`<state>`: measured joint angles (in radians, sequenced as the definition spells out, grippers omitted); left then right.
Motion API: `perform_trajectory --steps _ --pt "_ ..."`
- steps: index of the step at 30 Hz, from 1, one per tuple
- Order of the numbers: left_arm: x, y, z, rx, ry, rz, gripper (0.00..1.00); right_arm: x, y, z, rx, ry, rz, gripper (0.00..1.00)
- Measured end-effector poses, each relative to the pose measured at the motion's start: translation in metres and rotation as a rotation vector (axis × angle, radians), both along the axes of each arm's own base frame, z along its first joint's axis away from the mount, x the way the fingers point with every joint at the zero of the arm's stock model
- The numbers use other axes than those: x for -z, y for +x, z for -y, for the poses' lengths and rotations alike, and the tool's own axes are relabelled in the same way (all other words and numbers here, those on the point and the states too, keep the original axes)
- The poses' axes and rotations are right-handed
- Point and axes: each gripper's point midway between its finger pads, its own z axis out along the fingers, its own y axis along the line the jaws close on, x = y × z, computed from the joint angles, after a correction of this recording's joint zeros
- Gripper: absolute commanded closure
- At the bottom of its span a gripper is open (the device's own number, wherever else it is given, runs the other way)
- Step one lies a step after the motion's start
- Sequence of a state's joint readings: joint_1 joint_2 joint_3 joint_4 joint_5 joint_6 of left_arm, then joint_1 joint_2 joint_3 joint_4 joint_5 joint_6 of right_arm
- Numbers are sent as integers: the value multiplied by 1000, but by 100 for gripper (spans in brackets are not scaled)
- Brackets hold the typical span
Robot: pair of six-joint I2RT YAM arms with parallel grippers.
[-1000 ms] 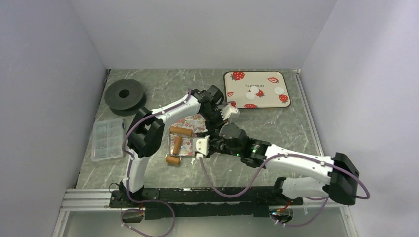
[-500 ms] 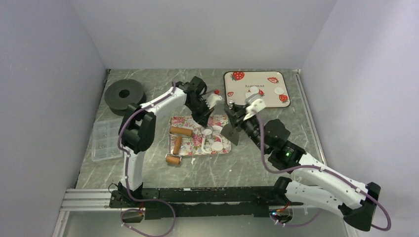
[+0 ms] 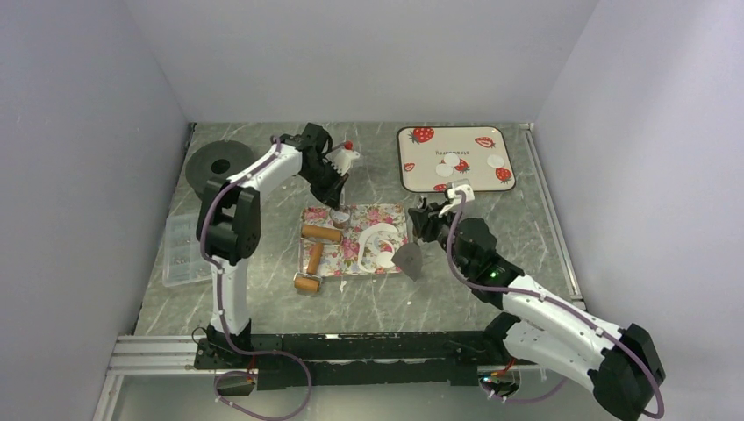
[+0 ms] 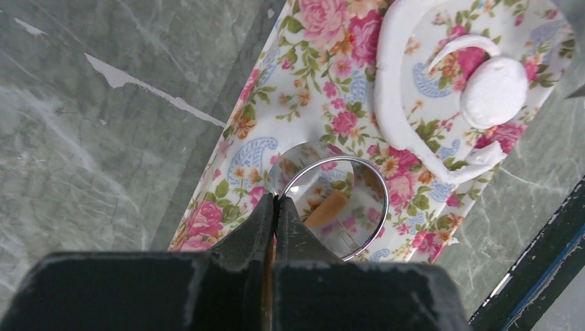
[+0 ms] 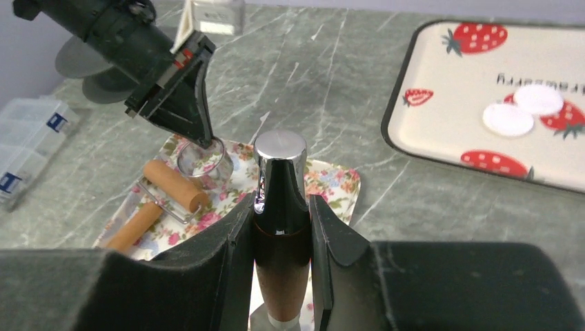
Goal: Roll out the dumpling wrappers from the dough
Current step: Place the dumpling mold on the work surface.
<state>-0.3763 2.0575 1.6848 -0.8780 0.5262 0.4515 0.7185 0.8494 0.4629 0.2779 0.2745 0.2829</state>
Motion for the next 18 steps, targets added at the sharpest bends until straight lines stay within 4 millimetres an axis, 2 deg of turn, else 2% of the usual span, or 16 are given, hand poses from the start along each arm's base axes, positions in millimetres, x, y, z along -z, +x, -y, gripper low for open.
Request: perform_trajectory --steps 6,10,13,18 --pt "25 2 -7 -11 55 -34 91 -15 15 -13 -129 -142 101 100" --pt "35 9 -6 -4 65 -41 66 -28 25 -32 -235 -210 170 100" --pt "38 9 -6 0 65 -51 57 -21 28 -44 -315 -244 179 100" --pt "28 10 -4 1 41 -54 53 3 39 -57 -431 -297 142 100"
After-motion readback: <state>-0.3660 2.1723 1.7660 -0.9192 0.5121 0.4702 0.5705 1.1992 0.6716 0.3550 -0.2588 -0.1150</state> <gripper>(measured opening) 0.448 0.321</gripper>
